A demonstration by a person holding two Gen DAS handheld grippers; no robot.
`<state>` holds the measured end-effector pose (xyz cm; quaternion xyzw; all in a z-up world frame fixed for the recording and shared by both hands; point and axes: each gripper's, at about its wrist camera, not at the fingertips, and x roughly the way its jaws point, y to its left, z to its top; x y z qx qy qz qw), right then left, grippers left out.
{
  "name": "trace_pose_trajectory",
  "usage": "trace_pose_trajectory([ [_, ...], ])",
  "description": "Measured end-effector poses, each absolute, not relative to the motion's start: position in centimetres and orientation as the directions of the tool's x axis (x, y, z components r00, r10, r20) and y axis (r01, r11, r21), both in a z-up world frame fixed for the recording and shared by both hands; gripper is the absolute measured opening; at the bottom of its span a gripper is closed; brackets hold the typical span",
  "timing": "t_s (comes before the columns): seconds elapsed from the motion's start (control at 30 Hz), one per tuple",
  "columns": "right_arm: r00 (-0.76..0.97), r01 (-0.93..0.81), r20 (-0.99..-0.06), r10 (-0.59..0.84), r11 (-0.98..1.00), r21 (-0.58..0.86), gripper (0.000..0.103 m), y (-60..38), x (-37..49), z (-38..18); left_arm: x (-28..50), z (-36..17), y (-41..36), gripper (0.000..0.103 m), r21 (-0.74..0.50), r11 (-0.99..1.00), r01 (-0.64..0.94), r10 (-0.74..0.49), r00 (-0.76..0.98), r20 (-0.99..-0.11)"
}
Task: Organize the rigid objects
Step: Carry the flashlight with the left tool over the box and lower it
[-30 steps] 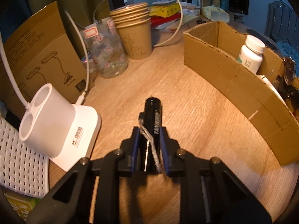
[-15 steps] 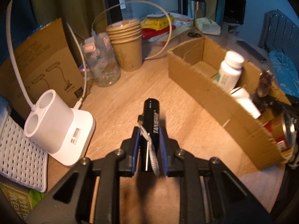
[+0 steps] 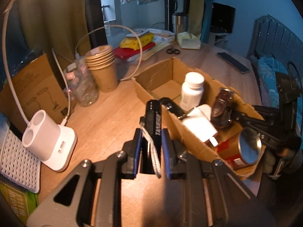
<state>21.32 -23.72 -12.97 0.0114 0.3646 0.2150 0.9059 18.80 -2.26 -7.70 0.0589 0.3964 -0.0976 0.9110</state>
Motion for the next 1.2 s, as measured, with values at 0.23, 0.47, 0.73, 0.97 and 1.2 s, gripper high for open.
trace_pose_trajectory([
  [0.23,0.642,-0.381,-0.656,0.398,0.907,0.177,0.013,-23.7,21.3,-13.0,18.4,-6.9,-3.7,0.021,0.046,0.97,0.238,-0.133,0.679,-0.722],
  [0.47,0.642,-0.381,-0.656,0.398,0.907,0.178,0.013,-23.7,21.3,-13.0,18.2,-6.3,-4.5,0.021,0.054,0.965,0.255,-0.142,0.689,-0.71],
  [0.73,0.642,-0.381,-0.656,0.398,0.907,0.177,0.013,-23.7,21.3,-13.0,18.4,-6.2,-6.0,0.021,0.061,0.957,0.282,-0.158,0.69,-0.706],
  [0.97,0.642,-0.381,-0.656,0.398,0.907,0.177,0.013,-23.7,21.3,-13.0,18.9,-6.7,-6.8,0.021,0.058,0.956,0.288,-0.163,0.683,-0.712],
  [1.2,0.642,-0.381,-0.656,0.398,0.907,0.177,0.013,-23.7,21.3,-13.0,19.4,-7.3,-7.4,0.021,0.057,0.954,0.293,-0.164,0.675,-0.72],
])
